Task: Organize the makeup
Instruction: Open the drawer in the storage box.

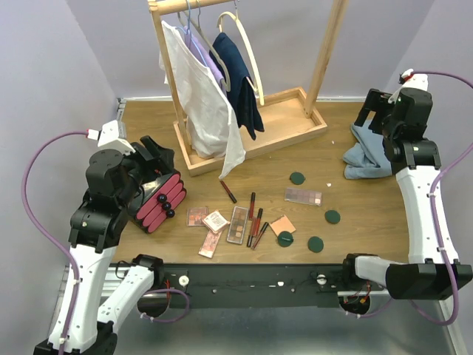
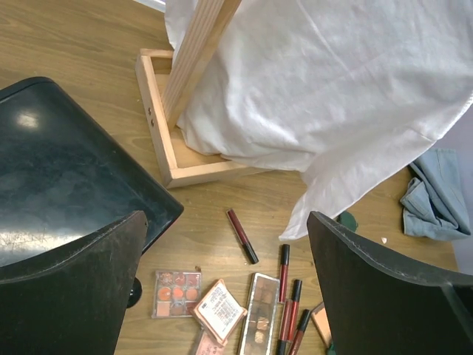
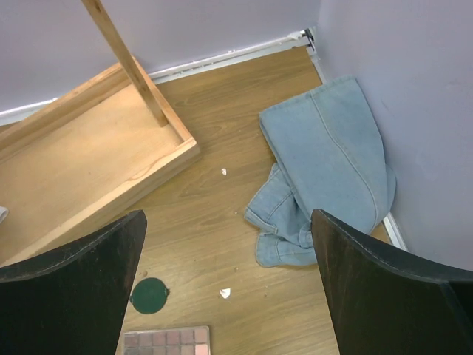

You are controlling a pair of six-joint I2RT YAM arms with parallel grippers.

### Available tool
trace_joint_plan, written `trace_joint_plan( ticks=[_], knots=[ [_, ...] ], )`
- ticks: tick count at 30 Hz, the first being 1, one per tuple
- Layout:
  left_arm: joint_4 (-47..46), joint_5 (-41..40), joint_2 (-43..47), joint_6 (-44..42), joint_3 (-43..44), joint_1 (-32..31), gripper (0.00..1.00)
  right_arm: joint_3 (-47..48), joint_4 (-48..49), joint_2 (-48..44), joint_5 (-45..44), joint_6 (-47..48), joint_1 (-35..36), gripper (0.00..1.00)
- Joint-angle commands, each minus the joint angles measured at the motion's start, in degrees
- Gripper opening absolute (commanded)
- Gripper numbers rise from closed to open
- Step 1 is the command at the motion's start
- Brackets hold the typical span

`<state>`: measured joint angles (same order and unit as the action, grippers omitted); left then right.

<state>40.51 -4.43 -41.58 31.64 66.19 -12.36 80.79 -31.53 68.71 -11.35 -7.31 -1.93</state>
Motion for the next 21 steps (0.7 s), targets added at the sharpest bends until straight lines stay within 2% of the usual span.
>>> trace_joint_plan(
  ticks=[1,3,10,12,13,16,21],
  knots=[
    [3.51,-0.58,1.50,0.97,1.83,0.41,0.99,2.26,-1.78,1.69,1.58,0.53,0.00,1.00],
    [4.31,-2.77,2.38,1.41,1.66,0.41,0.99,0.60,-0.73,1.26,5.53,2.73,0.00,1.00],
    [8.79,-6.47,3.26,2.46,1.74,0.41,0.99,-5.38,-0.99,-1.56,45.83,20.38,0.09,1.00],
    [9.41,-7.43,2.91,2.73,2.01,0.41,0.99,-6.17,-2.47,-1.56,50.88,21.81,0.18,1.00],
    [10.37,-8.48,2.74,3.08,2.53,0.41,0.99,-6.00,-3.70,-1.30,56.82,24.08,0.18,1.00],
    [13.09,-9.90,1.42,3.25,4.20,0.41,0.99,-6.34,-8.20,0.20,67.21,27.96,0.44,1.00],
    [16.96,-11.13,-0.08,5.54,4.82,0.41,0.99,-10.21,-7.93,0.99,71.65,29.63,3.41,1.00]
  ],
)
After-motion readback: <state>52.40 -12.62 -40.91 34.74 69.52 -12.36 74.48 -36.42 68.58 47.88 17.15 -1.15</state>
